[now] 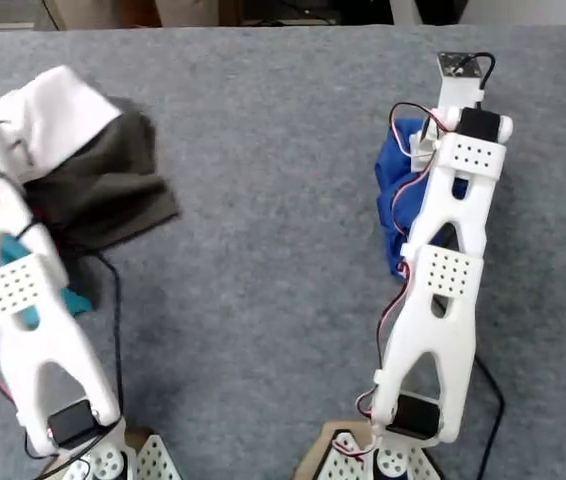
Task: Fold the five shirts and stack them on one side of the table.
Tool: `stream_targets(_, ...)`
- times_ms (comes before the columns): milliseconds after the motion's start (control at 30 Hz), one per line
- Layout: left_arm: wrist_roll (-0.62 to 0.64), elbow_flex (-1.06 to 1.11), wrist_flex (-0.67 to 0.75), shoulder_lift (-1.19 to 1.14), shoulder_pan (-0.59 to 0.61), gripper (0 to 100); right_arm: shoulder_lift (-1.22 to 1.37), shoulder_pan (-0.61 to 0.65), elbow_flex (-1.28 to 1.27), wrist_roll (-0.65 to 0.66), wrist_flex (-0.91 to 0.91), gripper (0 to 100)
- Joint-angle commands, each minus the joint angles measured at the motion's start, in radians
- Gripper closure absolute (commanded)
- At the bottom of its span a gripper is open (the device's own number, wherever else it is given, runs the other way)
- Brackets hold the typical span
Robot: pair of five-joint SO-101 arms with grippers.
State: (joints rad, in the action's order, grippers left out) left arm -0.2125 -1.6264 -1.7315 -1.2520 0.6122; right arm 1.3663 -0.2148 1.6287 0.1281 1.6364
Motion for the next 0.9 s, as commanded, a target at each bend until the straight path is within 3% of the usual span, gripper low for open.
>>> stream_targets(0, -0.041, -0.043, -0.018, 0.088, 0.161, 98, -0.004, 0.022, 0.036, 0.003, -0.017, 99.4)
stream_targets(133, -0.018, -0.041, -0.028, 0.191, 0.262, 98, -0.004, 0.024, 0.036, 0.003, -0.017, 99.4)
stream_targets(300, 0.005, -0.041, -0.029, 0.3, 0.269, 96, -0.004, 0.042, 0.036, 0.003, -0.011, 99.4)
stream_targets(467, 0.009, -0.037, -0.031, 0.349, 0.209, 75, -0.002, 0.042, 0.036, 0.002, -0.003, 99.4)
stream_targets(700, 0.009, 0.048, -0.031, 0.455, 0.11, 77, -0.004, 0.056, 0.039, 0.011, 0.078, 99.4)
stream_targets(867, 0.011, 0.258, -0.031, 0.608, 0.109, 89, -0.111, 0.082, 0.031, 0.008, 0.152, 99.4)
